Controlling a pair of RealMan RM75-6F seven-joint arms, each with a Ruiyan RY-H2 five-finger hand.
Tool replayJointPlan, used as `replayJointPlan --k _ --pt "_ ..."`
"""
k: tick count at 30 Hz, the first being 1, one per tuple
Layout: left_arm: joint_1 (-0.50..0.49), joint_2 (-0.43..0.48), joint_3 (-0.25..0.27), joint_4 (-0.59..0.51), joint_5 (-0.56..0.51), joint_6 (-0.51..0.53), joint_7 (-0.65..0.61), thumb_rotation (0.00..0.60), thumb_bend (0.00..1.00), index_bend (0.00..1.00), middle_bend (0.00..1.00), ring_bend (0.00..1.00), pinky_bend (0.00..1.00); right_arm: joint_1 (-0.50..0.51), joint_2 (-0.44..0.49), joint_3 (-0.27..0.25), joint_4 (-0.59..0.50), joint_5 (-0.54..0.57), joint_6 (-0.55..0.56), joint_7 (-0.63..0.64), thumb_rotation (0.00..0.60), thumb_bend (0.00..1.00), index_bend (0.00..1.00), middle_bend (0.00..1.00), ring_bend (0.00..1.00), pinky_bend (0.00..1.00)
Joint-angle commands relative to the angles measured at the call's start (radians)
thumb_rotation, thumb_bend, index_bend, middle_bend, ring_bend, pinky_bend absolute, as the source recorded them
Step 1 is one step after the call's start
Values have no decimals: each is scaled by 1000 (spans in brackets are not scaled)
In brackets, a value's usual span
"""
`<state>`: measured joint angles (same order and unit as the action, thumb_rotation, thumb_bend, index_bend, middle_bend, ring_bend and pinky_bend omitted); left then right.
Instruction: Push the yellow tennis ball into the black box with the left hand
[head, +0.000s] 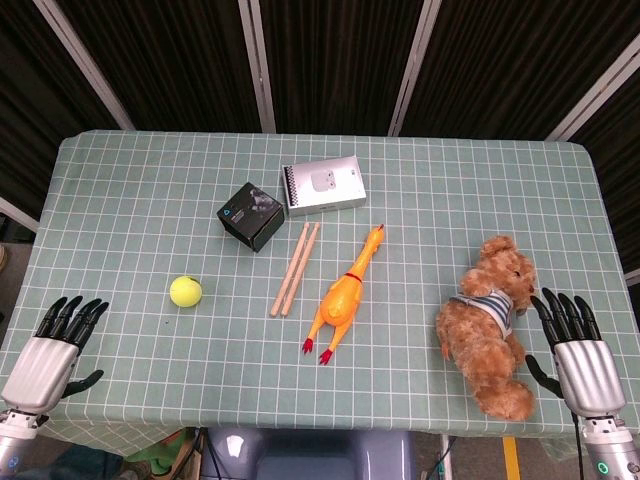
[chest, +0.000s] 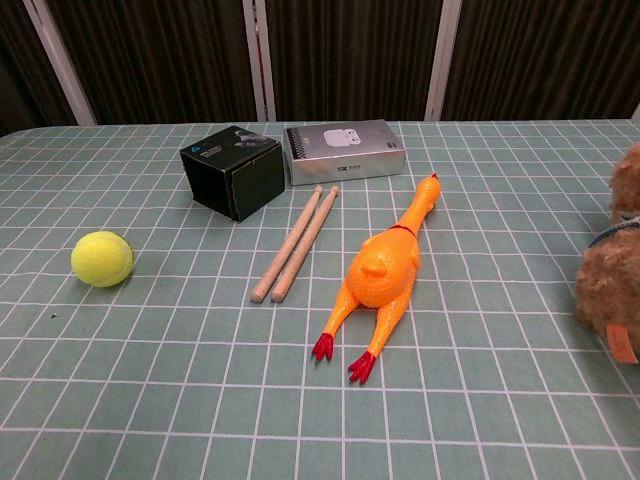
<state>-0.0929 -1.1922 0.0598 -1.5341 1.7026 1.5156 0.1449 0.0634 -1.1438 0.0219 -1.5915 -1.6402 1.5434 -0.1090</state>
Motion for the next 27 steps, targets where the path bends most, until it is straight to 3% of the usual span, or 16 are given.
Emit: replayJointPlan --k 1,7,9,12,16,20,27 --pt "1 2 0 -5 -11 -8 4 600 66 26 83 0 0 4 -1 1 0 4 -8 -5 600 342 0 0 0 0" --pt "-14 2 7 -18 -12 -47 18 600 73 29 90 0 0 0 3 -1 -2 4 -3 -6 600 342 0 0 0 0" --pt "-24 3 11 -18 -8 -65 17 600 127 91 117 7 4 -6 6 -2 -4 0 10 0 600 342 0 0 0 0" --pt "-43 1 16 -13 -2 -100 13 600 283 256 264 91 166 -14 9 -3 -5 -5 27 3 600 342 0 0 0 0" --pt "-67 -19 3 10 -17 -137 10 600 370 361 450 201 344 -22 12 -6 -8 -10 39 5 600 342 0 0 0 0" --pt "-91 -55 -21 43 -66 -191 32 600 373 394 539 253 410 -22 12 -6 -7 -12 42 9 600 342 0 0 0 0" --pt "-139 -108 -18 86 -83 -288 55 600 375 479 604 283 418 -20 13 -4 -3 -8 37 18 600 341 0 0 0 0"
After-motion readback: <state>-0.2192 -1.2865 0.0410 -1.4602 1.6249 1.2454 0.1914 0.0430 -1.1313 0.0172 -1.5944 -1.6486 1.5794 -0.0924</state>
